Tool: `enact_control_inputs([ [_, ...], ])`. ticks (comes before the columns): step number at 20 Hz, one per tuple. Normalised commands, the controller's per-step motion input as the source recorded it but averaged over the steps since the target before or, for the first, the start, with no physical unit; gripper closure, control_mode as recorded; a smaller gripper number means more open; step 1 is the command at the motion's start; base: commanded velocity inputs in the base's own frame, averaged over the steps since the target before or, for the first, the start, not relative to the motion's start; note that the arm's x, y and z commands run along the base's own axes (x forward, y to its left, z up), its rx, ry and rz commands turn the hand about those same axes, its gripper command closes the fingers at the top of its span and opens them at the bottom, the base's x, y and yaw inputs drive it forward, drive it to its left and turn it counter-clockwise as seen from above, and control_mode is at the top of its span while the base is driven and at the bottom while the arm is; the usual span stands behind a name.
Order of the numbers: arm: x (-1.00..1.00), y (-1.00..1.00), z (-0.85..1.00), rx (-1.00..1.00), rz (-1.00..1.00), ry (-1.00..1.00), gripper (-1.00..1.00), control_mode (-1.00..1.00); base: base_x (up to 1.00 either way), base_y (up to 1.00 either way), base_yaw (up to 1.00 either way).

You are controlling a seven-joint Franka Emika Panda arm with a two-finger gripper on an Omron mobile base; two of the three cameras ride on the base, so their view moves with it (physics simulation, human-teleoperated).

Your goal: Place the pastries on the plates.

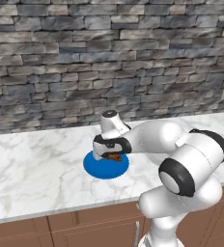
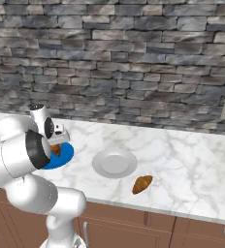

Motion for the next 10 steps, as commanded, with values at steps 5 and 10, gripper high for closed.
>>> enact_control_inputs([
  [5,-0.19,0.0,-0.2,0.0,-0.03,-0.06,1.0,-1.0,0.0,0.0,0.0],
  [10,-0.05,-0.03,0.0,0.0,-0.03,-0.06,-1.0,-1.0,0.0,0.0,0.0],
])
